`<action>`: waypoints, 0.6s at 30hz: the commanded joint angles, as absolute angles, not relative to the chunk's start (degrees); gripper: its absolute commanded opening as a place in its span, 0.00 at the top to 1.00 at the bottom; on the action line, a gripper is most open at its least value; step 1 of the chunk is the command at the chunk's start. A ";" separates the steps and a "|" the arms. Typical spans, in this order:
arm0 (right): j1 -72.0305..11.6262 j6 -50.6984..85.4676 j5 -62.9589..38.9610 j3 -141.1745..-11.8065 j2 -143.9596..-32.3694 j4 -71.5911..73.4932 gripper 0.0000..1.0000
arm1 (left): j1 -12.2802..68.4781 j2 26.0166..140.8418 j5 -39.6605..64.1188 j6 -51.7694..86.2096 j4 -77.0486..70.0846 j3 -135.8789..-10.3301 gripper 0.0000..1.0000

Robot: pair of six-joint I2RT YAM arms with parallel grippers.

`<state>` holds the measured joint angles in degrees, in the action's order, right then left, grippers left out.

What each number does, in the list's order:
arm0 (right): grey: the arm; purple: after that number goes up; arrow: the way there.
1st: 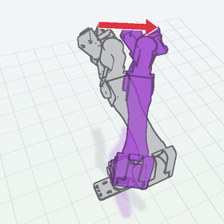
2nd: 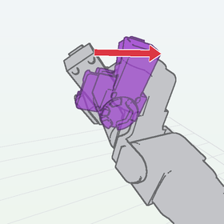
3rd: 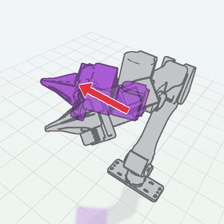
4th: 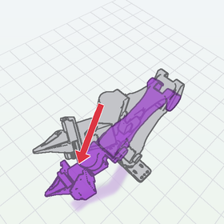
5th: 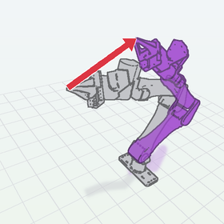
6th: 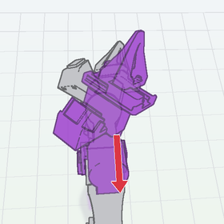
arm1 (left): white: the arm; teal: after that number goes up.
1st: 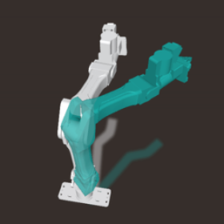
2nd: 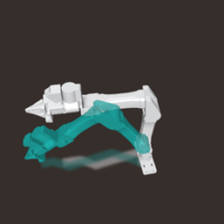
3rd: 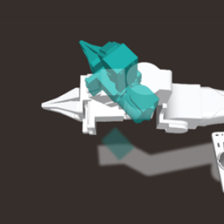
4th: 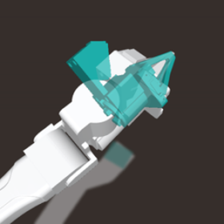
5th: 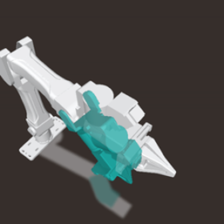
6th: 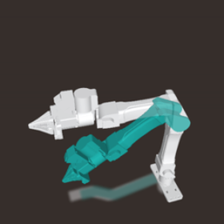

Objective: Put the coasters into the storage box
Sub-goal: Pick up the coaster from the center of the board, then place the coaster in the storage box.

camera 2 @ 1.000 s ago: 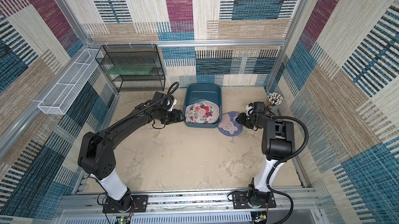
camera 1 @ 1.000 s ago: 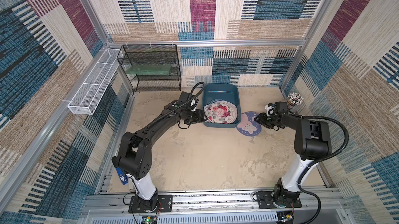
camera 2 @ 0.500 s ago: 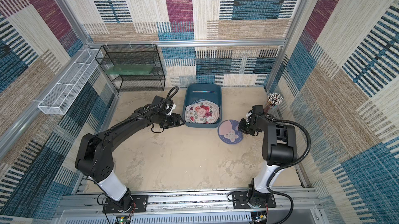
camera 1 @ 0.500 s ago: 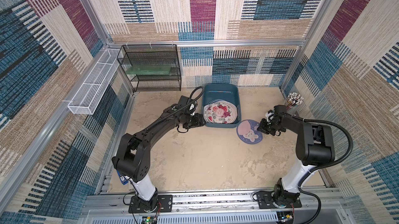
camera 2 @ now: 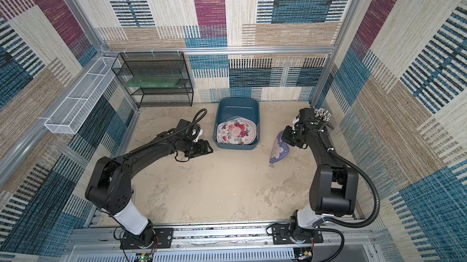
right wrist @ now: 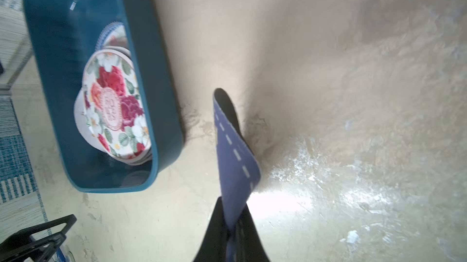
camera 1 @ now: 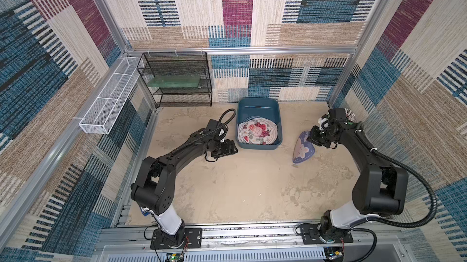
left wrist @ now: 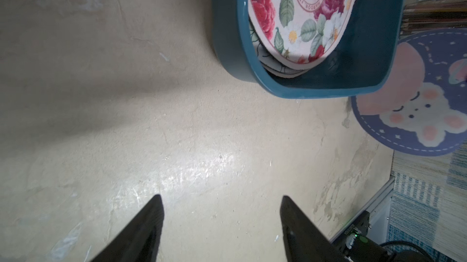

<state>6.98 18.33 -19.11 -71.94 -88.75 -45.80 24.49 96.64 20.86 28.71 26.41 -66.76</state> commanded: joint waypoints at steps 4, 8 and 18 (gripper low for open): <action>3.73 21.71 -20.52 -78.96 -87.70 -49.00 0.96 | 23.71 95.10 20.36 29.00 24.01 -63.80 0.28; 0.75 23.27 -21.53 -84.38 -88.47 -49.05 0.95 | 23.25 94.22 20.39 29.00 23.73 -62.10 0.28; -10.11 27.75 -25.08 -94.11 -95.02 -41.15 0.95 | 22.66 91.20 20.30 29.33 23.12 -58.22 0.27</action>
